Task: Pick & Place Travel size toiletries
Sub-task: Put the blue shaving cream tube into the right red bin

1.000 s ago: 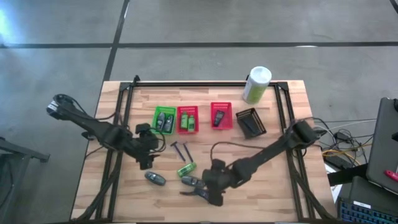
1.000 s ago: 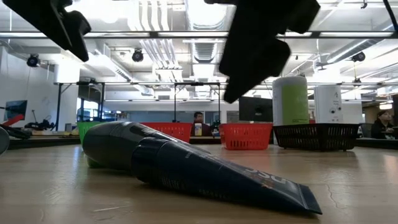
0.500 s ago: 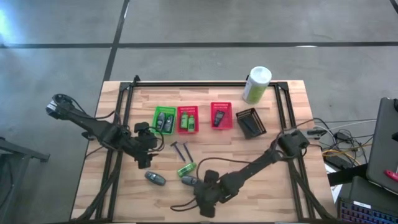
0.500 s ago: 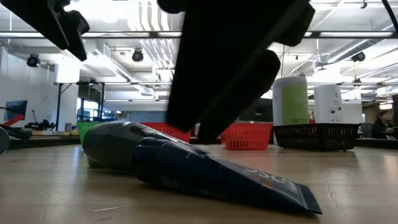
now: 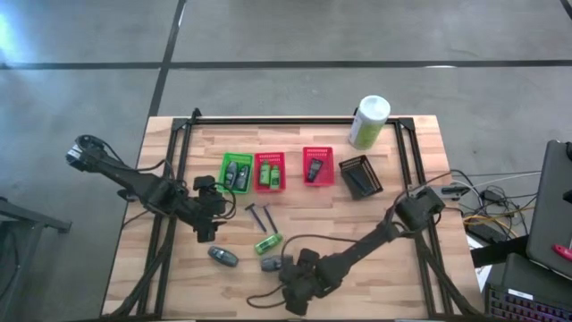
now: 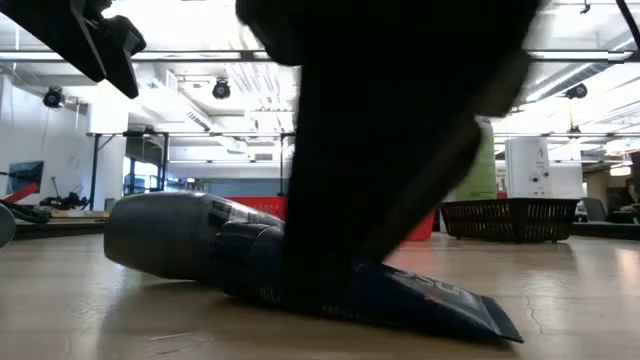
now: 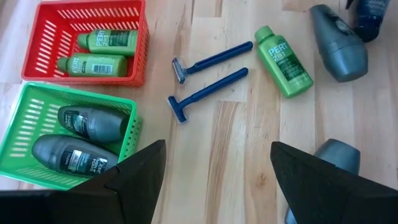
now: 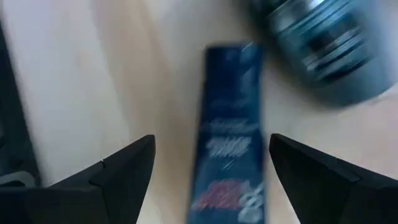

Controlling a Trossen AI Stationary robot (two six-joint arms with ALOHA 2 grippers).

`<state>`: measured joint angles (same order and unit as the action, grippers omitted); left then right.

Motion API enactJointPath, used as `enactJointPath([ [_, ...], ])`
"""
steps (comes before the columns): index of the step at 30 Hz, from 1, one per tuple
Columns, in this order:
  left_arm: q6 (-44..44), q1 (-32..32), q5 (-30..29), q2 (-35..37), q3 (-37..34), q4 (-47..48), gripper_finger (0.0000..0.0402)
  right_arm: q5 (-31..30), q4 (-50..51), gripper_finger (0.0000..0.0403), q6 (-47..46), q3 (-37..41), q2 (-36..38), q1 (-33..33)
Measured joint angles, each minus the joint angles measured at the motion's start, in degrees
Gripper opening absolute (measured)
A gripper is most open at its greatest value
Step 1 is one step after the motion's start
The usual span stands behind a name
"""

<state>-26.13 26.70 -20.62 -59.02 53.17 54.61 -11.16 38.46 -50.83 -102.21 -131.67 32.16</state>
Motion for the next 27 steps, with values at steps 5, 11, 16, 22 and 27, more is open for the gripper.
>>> enactJointPath([
  [5, 0.08, 0.0, -0.01, 0.0, 0.0, 0.0, 0.0293, 0.01, -0.29, 0.0311, 0.02, -0.52, -0.16, 0.28],
  [11, 0.07, -0.02, -0.04, 0.0, 0.0, -0.04, 0.0293, -2.74, -0.6, 0.0315, 0.47, -0.44, -0.61, -0.59],
  [16, 0.04, -0.04, -0.04, 0.0, 0.0, -0.02, 0.0293, -3.51, -1.43, 0.0303, -4.64, -0.04, -1.02, -1.77],
  [22, 0.04, -0.04, -0.07, 0.0, 0.0, -0.01, 0.0293, -5.77, -1.59, 0.0278, -6.18, 0.08, -1.73, -2.78],
  [27, 0.03, -0.04, -0.07, 0.0, -0.01, 0.04, 0.0293, -6.43, -1.04, 0.0244, -6.13, 0.0, -2.7, -2.77],
])
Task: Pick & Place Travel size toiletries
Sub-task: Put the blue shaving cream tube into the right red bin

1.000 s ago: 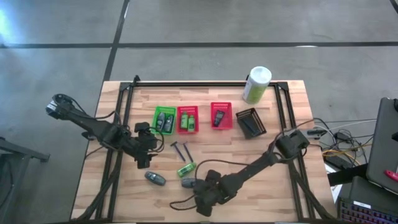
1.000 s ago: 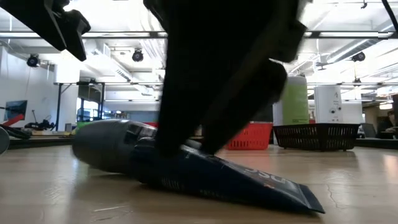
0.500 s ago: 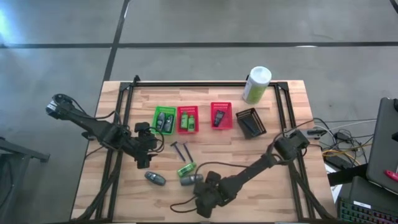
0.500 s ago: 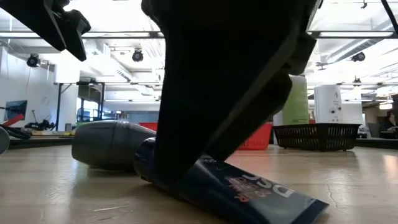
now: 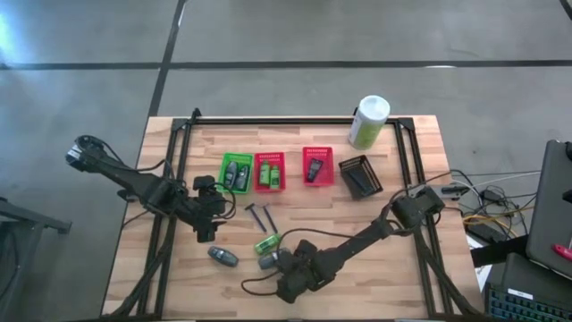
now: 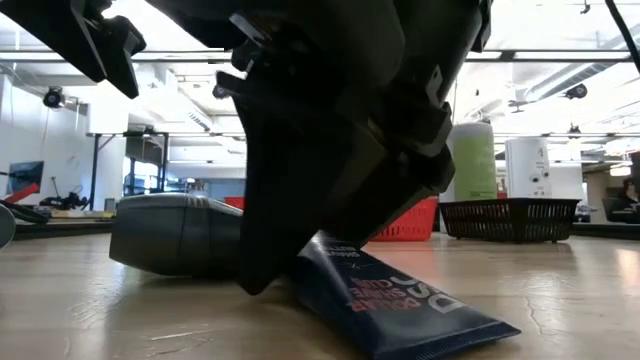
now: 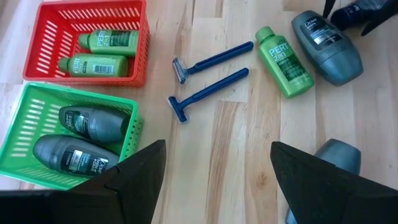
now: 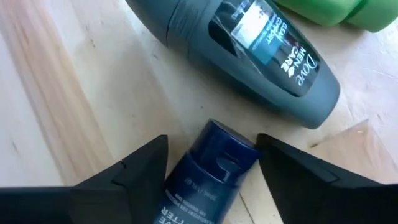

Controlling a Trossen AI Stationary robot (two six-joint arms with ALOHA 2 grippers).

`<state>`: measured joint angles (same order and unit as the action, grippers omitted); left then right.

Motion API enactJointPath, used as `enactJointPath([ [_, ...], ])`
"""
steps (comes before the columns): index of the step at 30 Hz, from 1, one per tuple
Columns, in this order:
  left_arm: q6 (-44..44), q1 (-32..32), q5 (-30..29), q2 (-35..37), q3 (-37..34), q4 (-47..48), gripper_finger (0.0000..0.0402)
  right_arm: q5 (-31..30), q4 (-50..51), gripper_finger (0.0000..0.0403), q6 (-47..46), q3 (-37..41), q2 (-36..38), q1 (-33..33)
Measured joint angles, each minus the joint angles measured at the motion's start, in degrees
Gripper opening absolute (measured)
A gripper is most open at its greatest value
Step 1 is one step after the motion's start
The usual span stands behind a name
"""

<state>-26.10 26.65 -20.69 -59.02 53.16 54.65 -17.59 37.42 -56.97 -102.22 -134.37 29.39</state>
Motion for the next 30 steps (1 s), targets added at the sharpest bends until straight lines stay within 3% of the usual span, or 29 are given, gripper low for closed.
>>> enactJointPath([
  [10, -0.01, 0.0, -0.41, 0.02, 0.01, 0.01, 0.0293, 0.8, 6.04, 0.0122, 2.01, 0.17, 1.48, -0.05],
  [19, 0.5, 0.0, -1.67, 0.02, 0.01, -0.11, 0.0293, -0.79, 18.01, 0.0129, 2.59, 0.46, 8.44, -0.77],
  [23, 0.57, 0.04, -2.32, 0.02, 0.0, -0.49, 0.0293, -5.01, 25.08, 0.0144, 0.7, 0.61, 13.1, -2.22],
  [30, 0.62, 0.04, -4.56, 0.02, -0.01, -0.87, 0.0293, -12.95, 30.37, 0.0122, -4.18, 4.14, 23.07, -9.82],
])
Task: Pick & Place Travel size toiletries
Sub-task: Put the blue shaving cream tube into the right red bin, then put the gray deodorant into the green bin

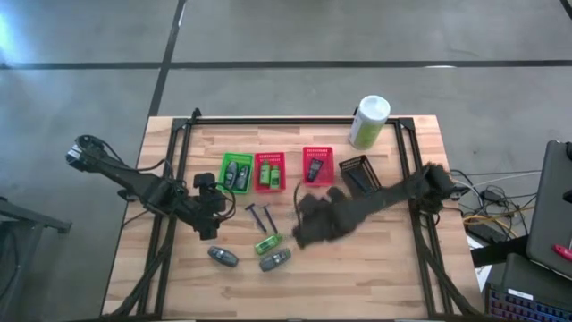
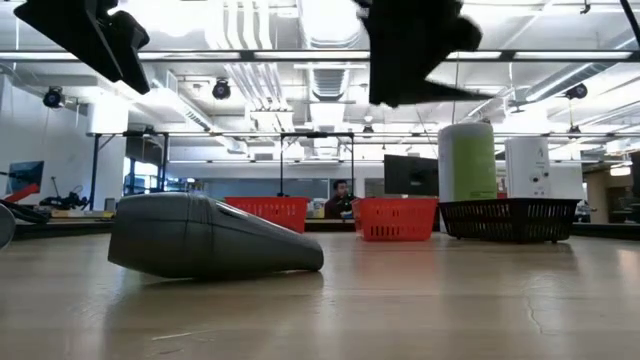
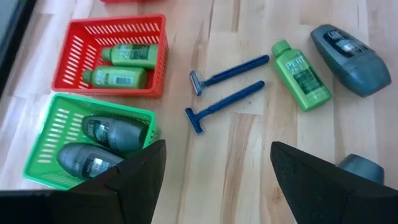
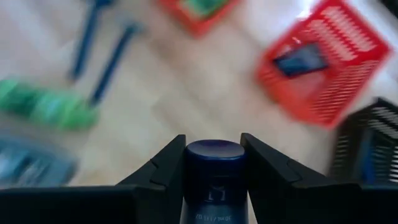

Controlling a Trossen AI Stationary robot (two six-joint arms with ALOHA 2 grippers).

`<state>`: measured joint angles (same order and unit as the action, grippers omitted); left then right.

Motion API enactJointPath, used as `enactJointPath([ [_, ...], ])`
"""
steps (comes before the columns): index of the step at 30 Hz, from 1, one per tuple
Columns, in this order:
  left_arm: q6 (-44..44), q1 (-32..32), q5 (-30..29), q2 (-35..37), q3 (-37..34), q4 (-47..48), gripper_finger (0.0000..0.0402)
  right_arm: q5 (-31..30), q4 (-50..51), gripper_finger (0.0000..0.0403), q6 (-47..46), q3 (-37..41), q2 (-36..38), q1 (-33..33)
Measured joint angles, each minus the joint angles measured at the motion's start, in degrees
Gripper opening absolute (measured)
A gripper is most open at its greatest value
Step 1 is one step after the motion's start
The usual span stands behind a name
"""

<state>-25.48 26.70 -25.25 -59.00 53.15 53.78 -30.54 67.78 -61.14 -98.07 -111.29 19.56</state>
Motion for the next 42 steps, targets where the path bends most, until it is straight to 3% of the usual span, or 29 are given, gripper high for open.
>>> enactJointPath([
  [5, 0.03, -0.02, -0.81, 0.0, 0.0, -0.61, 0.0293, 1.85, -1.56, 0.0127, -0.08, 7.03, 6.73, -11.88],
  [8, 0.03, -0.02, -1.45, 0.0, 0.0, -0.92, 0.0293, 3.21, -9.26, 0.0135, 3.63, 11.93, 9.47, -19.59],
  [12, -0.08, -0.04, -1.69, 0.0, 0.0, -1.29, 0.0293, 8.4, -21.8, 0.013, 9.41, 16.62, 10.43, -28.07],
  [16, -0.28, -0.04, -1.71, 0.0, 0.0, -1.48, 0.0293, 9.66, -26.16, 0.0126, 12.48, 18.74, 9.08, -32.75],
  [30, -0.48, -0.04, -2.82, 0.0, 0.0, -1.4, 0.0293, 9.59, -30.23, 0.0128, 16.3, 23.17, 4.03, -35.19],
  [42, -0.45, -0.04, -2.95, 0.0, 0.0, -1.42, 0.0293, 9.55, -34.34, 0.0193, 16.35, 25.55, 3.88, -35.68],
])
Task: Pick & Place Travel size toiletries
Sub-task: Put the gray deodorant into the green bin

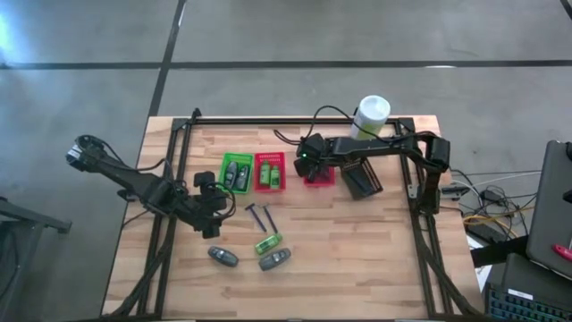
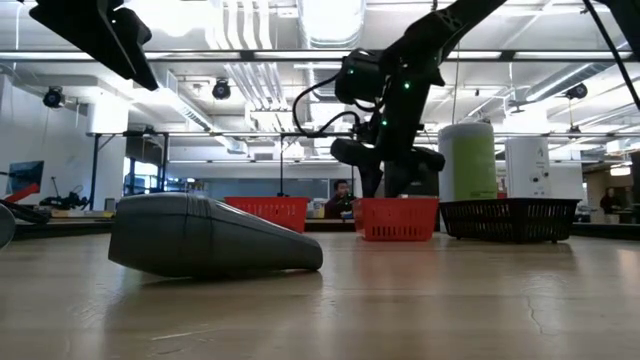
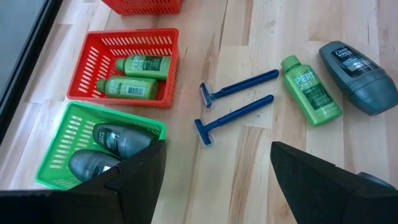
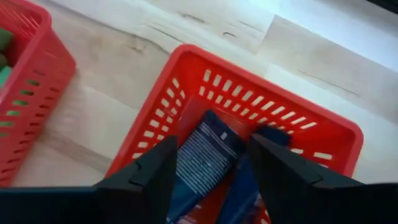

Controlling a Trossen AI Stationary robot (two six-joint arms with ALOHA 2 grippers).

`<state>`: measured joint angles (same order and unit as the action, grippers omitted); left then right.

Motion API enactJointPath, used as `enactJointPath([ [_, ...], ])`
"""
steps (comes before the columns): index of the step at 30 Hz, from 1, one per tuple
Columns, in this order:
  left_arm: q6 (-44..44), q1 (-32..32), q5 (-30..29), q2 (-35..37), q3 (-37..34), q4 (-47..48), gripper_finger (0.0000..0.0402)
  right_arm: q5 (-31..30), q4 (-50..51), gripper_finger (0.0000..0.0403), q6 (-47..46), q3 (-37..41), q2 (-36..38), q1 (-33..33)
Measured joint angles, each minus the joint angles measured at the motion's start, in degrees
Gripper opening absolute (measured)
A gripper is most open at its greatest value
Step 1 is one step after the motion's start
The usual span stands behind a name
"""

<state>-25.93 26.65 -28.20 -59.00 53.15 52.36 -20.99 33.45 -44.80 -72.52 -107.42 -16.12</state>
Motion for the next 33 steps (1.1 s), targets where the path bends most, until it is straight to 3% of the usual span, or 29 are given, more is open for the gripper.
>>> enactJointPath([
  [10, 0.0, 0.0, 0.0, 0.0, 0.0, -0.01, 0.0293, -0.09, 2.5, 0.025, 4.96, -7.2, 1.94, 2.29],
  [18, -0.09, 0.0, 1.13, 0.0, 0.0, 0.13, 0.0293, 2.4, 7.53, 0.0278, 18.97, -13.54, 2.85, 11.67],
  [26, 7.33, 1.23, 23.23, 0.0, -4.38, -2.49, 0.0293, 4.83, 11.8, 0.0295, 22.58, -14.22, 2.69, 23.85],
  [33, 18.05, 6.12, 26.17, -1.13, -12.61, -14.74, 0.0293, 1.71, 20.32, 0.0311, 10.63, -14.2, 2.67, 31.1],
])
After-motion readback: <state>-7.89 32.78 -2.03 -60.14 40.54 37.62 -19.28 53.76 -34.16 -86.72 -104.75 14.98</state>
